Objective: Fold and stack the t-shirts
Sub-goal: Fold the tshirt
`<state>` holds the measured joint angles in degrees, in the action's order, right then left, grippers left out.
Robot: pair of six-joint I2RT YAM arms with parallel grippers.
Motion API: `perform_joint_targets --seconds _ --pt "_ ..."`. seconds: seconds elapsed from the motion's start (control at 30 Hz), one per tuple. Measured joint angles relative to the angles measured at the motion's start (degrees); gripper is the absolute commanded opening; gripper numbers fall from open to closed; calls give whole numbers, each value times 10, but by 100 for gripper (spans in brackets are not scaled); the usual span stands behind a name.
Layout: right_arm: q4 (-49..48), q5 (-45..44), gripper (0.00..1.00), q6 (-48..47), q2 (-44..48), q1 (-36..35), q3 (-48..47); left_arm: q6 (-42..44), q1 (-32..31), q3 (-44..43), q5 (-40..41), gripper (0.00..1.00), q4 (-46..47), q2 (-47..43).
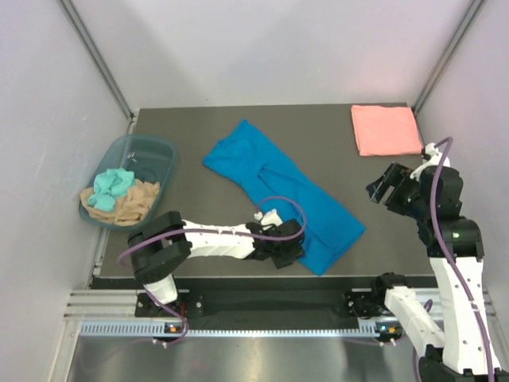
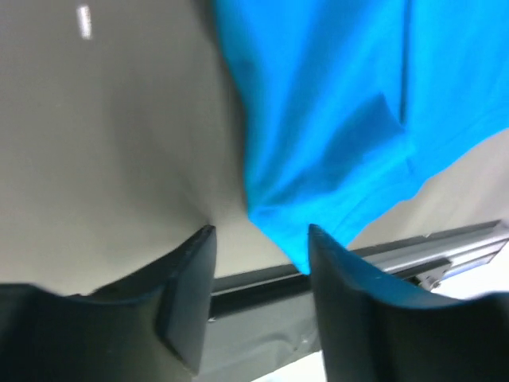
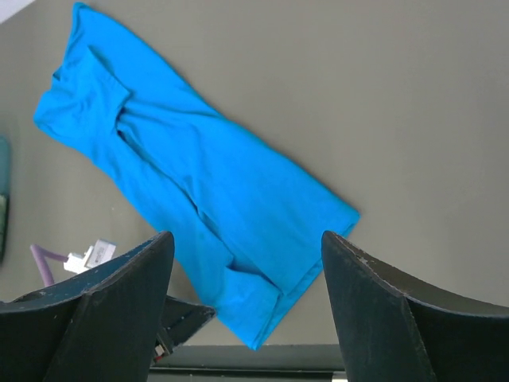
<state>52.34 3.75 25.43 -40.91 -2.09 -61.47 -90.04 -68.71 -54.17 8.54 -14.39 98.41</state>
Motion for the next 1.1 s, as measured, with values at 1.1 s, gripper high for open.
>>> perform_joint_targets --seconds 1.1 --pt "-116 72 59 57 -43 -5 219 443 537 -125 16 64 -65 53"
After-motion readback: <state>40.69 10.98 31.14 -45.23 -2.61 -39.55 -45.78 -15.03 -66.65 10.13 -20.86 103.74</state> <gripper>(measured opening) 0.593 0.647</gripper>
